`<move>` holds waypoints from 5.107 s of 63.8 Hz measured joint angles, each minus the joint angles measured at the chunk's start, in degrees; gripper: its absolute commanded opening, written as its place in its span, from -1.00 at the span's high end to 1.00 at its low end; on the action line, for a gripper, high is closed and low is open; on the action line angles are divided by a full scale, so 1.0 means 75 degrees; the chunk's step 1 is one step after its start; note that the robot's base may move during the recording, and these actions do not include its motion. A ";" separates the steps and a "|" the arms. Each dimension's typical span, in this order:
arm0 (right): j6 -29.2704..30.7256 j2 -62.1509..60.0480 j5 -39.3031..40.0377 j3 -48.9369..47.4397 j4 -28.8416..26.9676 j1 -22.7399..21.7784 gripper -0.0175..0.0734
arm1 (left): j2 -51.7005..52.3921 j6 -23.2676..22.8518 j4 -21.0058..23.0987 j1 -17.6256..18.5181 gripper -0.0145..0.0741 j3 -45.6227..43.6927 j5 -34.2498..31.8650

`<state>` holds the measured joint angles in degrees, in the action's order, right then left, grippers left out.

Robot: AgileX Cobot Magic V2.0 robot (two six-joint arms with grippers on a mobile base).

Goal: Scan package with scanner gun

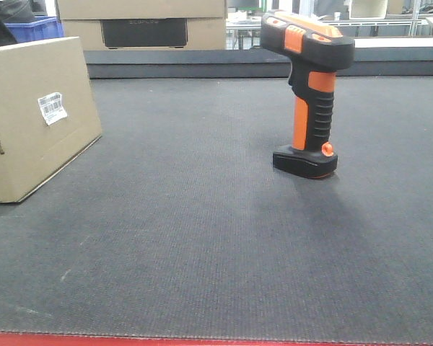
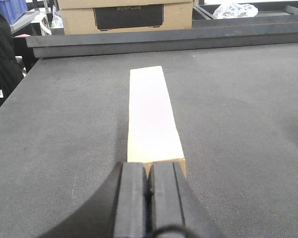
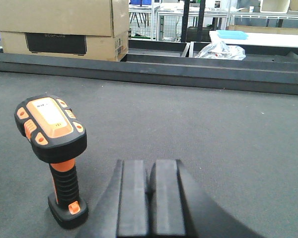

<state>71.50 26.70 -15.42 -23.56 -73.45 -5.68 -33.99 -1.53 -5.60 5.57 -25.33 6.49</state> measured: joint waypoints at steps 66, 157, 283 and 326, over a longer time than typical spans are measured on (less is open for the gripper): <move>0.0000 0.0000 0.0006 0.0007 -0.1430 0.0000 0.97 | 0.0000 0.0000 0.0000 0.0000 0.92 0.0000 -0.0045; -0.8999 0.0000 0.1156 0.0018 0.9175 -0.0015 0.97 | 0.0000 0.0000 0.0000 0.0000 0.92 0.0000 -0.0059; -0.9014 -0.0017 0.1482 0.0055 0.9309 -0.0015 0.97 | 0.4491 0.0000 0.0192 -0.1772 0.92 0.3387 -0.1198; -0.9014 -0.3518 0.1644 0.3121 0.9253 0.0174 0.97 | 0.4491 0.0000 0.0192 -0.1772 0.92 0.3387 -0.1217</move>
<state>3.90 0.31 -3.09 -0.15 -4.05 -4.38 -0.31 -1.53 -4.15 -7.72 0.07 -2.64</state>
